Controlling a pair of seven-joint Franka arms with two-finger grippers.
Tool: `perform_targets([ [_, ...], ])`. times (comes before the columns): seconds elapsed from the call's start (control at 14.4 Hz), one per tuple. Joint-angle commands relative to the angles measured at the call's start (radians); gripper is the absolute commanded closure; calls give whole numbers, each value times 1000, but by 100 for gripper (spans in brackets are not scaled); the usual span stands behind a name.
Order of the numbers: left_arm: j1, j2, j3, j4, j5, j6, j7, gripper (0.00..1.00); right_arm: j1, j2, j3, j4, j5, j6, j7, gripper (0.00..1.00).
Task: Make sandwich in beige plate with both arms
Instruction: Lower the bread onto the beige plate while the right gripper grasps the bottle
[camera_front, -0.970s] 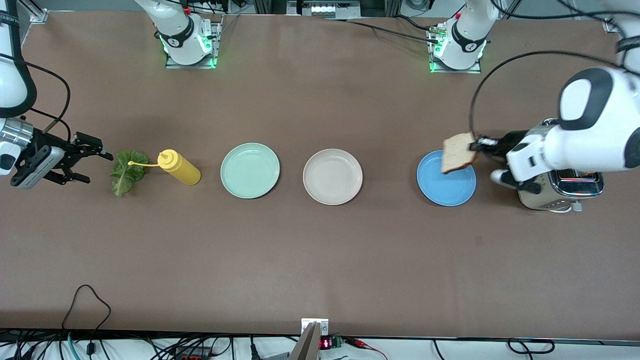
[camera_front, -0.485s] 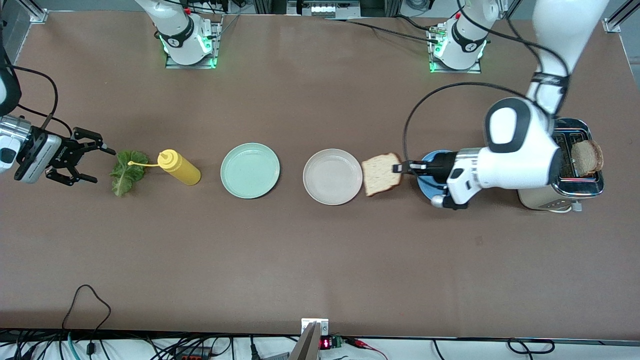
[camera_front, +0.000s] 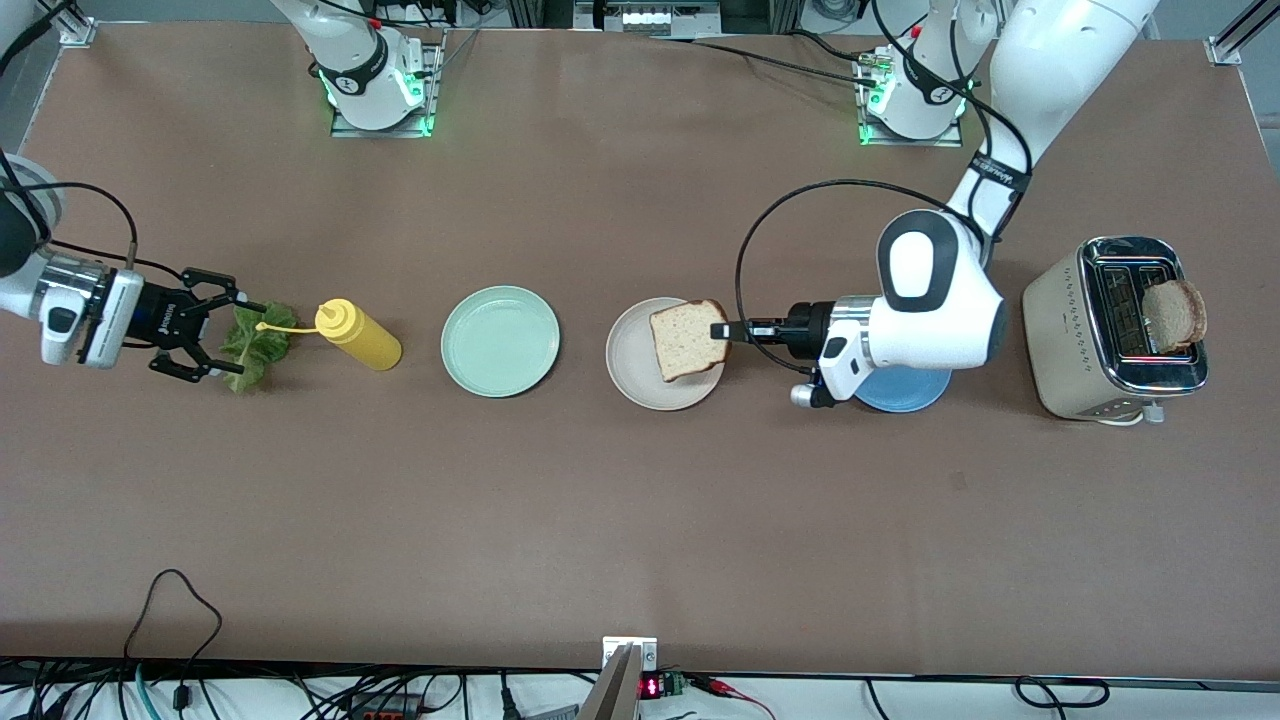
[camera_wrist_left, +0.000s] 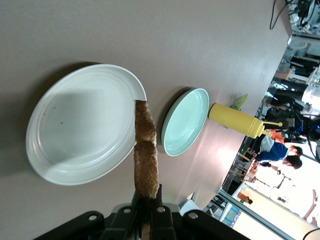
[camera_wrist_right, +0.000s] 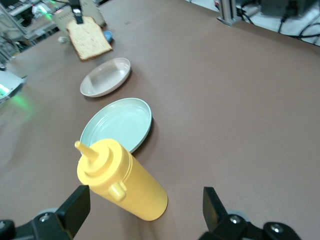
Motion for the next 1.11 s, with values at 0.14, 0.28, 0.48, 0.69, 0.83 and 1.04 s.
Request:
perform_targets([
  [0.14, -18, 77, 2, -19, -146, 47, 218, 100, -63, 90, 10, -50, 158, -64, -333, 0],
  [0.28, -42, 94, -2, -32, -239, 76, 319, 100, -66, 146, 10, -53, 202, -93, -417, 0],
  [0.48, -47, 144, -2, -45, -377, 84, 514, 100, -66, 207, 10, -55, 247, -130, -525, 0],
  [0.69, -47, 144, -2, -72, -399, 83, 556, 100, -65, 250, 12, -55, 273, -168, -582, 0],
  [0.83, -50, 149, -2, -74, -399, 83, 561, 100, -57, 281, 15, -55, 310, -197, -646, 0],
  [1.04, -50, 161, -2, -74, -399, 80, 591, 99, -45, 302, 22, -55, 333, -204, -675, 0],
])
